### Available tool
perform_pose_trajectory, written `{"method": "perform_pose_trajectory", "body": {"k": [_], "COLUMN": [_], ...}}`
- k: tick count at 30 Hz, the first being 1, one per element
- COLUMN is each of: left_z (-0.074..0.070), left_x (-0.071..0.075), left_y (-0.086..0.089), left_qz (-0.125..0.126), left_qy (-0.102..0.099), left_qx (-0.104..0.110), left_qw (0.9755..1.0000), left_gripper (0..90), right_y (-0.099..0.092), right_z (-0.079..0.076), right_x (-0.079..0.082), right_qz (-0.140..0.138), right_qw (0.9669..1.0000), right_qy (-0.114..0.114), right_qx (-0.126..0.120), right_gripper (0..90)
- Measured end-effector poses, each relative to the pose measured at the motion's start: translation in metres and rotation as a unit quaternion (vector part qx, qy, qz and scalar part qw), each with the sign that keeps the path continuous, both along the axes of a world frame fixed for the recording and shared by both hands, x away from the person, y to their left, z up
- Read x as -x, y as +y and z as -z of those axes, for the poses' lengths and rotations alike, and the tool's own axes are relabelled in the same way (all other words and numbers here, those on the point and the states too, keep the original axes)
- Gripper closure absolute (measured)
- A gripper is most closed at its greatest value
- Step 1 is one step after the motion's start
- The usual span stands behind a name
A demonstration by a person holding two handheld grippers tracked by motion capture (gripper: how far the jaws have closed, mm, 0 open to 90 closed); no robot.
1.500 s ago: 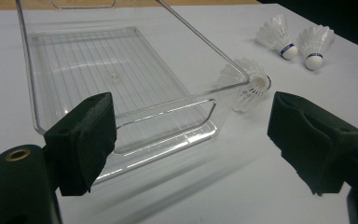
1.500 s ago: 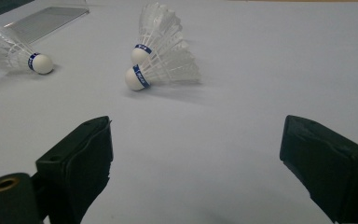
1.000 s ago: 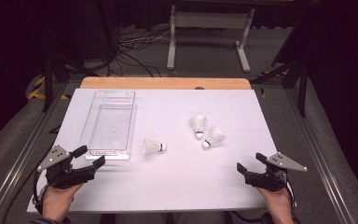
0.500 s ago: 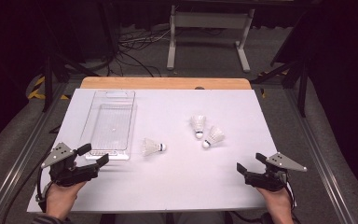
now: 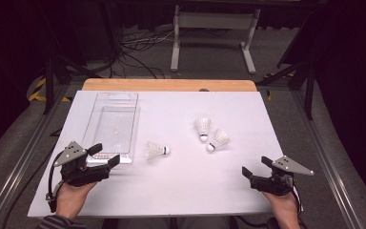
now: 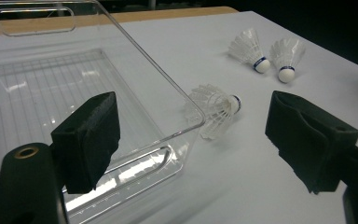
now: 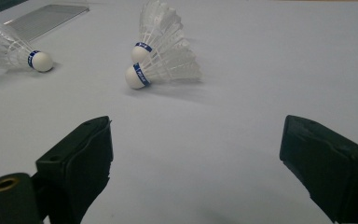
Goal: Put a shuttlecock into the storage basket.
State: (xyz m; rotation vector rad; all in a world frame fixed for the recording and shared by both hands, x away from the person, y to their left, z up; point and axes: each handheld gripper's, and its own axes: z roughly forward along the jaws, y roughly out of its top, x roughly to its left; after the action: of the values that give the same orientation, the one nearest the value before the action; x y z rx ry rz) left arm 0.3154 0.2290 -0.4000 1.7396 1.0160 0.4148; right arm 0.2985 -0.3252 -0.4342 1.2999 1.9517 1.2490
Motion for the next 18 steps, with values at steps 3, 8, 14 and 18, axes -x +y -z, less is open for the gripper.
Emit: {"method": "perform_pose_trajectory", "body": {"k": [3, 8, 14, 18], "left_z": [0.000, -0.002, -0.003, -0.004], "left_x": [-0.002, -0.006, -0.010, -0.012], "left_y": [-0.004, -0.009, -0.016, -0.020], "left_qz": [0.005, 0.008, 0.013, 0.016], "left_qy": [0.001, 0.001, 0.002, 0.004], "left_qx": [0.001, 0.001, -0.002, -0.003], "left_qw": [1.0000, 1.0000, 0.9999, 0.9999], "left_gripper": [18.8, 18.8, 18.8, 18.9], "right_y": [0.000, 0.000, 0.000, 0.000], "right_z": [0.000, 0.000, 0.000, 0.000], "right_x": [0.000, 0.000, 0.000, 0.000], "right_qz": [0.000, 0.000, -0.001, -0.002], "right_qw": [1.0000, 1.0000, 1.0000, 1.0000], "right_qy": [0.000, 0.000, 0.000, 0.000], "right_qx": [0.000, 0.000, 0.000, 0.001], "right_gripper": [10.0, 10.0, 10.0, 10.0]}}
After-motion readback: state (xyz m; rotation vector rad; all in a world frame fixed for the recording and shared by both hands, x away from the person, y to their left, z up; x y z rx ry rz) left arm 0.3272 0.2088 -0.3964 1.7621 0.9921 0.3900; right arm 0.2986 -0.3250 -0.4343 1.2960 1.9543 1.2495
